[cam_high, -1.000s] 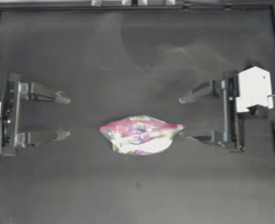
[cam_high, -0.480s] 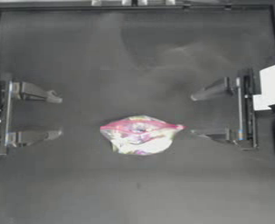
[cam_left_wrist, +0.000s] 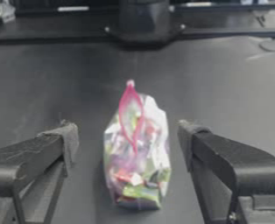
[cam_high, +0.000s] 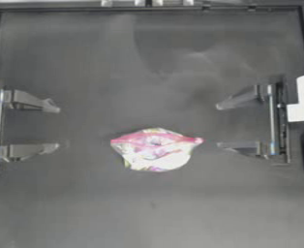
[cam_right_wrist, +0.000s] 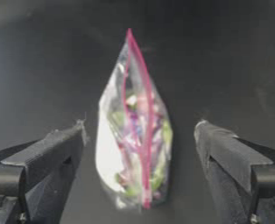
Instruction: Put candy in bag
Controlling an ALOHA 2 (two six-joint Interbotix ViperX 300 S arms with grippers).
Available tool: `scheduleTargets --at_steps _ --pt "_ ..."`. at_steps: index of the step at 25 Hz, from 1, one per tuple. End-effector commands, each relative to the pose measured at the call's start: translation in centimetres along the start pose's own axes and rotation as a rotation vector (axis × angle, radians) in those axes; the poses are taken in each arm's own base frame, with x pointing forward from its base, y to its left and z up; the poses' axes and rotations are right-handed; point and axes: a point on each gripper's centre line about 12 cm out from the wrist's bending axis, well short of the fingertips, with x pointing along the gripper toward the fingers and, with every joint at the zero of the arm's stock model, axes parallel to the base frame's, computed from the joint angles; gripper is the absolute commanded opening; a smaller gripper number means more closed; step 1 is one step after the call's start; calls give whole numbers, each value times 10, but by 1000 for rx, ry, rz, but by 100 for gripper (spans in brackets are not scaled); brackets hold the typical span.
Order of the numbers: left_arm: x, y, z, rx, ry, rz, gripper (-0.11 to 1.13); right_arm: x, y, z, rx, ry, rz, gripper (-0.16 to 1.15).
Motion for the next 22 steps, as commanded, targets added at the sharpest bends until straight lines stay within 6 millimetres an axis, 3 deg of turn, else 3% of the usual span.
scheduleTargets --at_steps 1,22 --pt "-3 1 7 2 -21 5 98 -6 -1 6 0 -33 1 102" --pt "-22 5 3 0 -60 24 98 -21 -6 -1 18 -70 -10 102"
